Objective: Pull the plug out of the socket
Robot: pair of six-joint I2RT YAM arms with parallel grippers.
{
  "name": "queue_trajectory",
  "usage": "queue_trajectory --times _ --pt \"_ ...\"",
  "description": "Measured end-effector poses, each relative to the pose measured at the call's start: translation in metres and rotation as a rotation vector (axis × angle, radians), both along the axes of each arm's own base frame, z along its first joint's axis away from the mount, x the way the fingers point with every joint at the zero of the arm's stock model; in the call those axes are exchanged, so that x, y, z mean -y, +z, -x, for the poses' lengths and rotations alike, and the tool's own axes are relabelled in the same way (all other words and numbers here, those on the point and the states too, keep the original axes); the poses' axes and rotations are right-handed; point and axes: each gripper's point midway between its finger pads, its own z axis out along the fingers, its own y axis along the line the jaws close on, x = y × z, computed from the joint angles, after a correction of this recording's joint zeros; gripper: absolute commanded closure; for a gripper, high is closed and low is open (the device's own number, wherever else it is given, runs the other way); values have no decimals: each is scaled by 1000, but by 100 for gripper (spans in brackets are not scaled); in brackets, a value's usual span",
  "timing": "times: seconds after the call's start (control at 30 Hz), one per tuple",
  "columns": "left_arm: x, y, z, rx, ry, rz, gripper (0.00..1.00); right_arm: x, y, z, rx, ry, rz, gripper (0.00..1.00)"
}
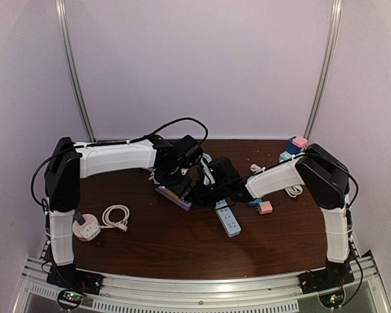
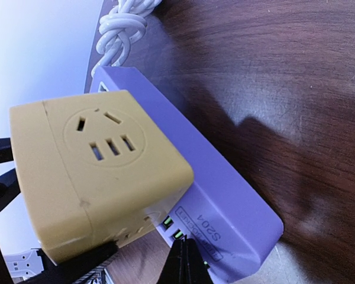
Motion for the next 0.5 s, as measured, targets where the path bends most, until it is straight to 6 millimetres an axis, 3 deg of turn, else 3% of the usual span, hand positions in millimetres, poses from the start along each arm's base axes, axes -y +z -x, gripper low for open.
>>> queue_trajectory --times 0.5 --pt "3 1 9 90 18 -55 89 0 1 1 -17 -14 -6 100"
